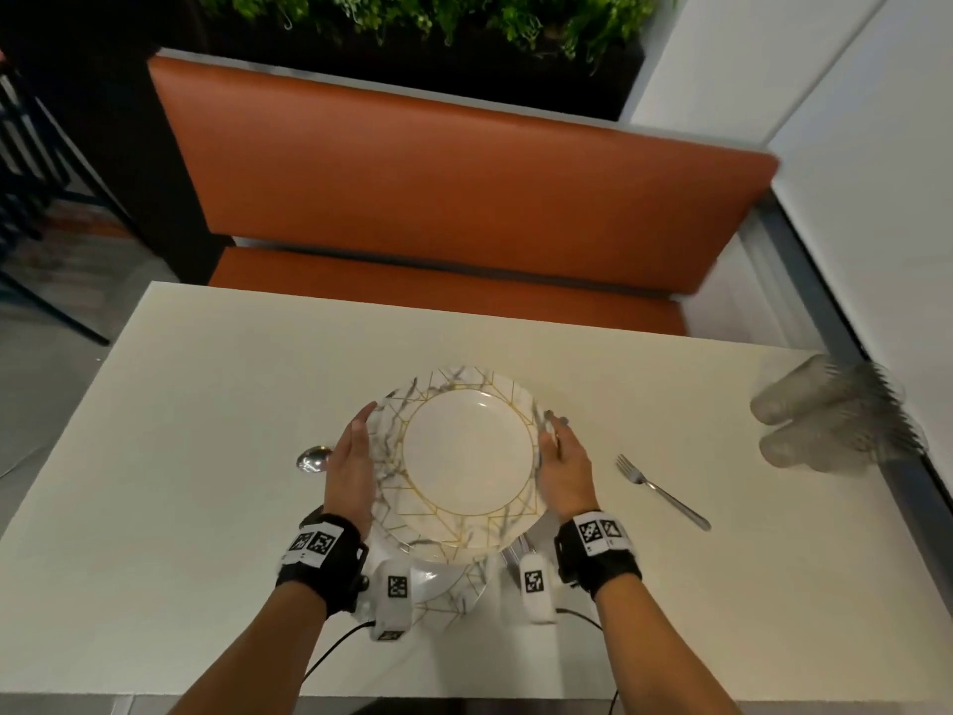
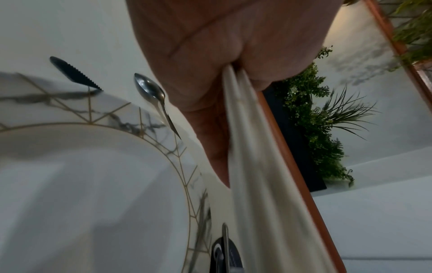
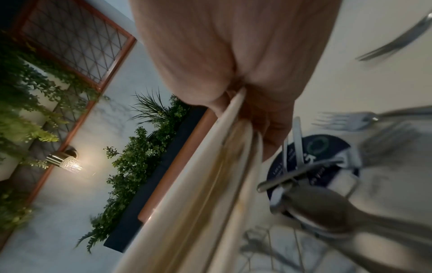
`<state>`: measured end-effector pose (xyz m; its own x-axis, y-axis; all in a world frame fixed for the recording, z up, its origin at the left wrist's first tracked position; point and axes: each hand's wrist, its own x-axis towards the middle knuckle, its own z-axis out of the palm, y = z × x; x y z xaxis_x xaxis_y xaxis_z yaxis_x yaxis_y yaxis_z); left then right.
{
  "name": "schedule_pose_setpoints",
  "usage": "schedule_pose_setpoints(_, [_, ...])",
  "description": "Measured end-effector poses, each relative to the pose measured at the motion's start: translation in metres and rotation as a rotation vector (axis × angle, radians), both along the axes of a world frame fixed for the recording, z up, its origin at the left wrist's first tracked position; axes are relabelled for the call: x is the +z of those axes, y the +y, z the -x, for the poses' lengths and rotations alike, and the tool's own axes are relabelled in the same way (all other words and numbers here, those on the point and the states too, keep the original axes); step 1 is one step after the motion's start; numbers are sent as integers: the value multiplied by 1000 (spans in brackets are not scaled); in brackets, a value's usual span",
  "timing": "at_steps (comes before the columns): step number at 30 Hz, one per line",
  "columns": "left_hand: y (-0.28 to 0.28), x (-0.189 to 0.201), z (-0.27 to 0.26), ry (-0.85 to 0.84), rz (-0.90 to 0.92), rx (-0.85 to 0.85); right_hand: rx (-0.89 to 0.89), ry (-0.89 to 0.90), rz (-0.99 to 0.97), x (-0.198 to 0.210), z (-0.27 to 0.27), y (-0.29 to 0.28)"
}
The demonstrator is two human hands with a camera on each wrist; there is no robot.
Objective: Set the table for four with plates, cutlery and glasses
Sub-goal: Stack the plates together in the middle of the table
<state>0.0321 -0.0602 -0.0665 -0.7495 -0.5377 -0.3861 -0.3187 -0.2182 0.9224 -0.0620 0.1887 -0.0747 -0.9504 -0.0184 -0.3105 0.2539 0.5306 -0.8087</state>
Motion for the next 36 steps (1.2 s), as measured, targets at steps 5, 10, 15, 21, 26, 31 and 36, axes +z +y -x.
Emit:
schedule_pose_setpoints(5, [9, -5, -5, -31, -55, 34, -35, 10, 8, -1, -25, -5])
schedule_pose_setpoints(10, [14, -3, -21, -114, 99, 60, 22, 16, 17, 1, -31, -14])
schedule_pose_setpoints(15, [4, -10, -55, -134, 218, 154, 174, -78, 103, 2, -34, -21])
schedule_pose_setpoints(21, [-13, -7, -116, -152, 261, 328, 374, -31, -122, -23, -26, -25])
schedule_pose_setpoints(26, [-8, 4, -158, -171, 265, 505, 586, 63, -463, -48, -29, -33])
schedule_pose_setpoints(31, [-4, 7, -185, -170, 285, 585, 624, 47, -492, -52, -32, -43])
schedule_pose_setpoints(36, [-10, -1, -195, -144, 214, 625, 526, -22, -366, -49, -37, -45])
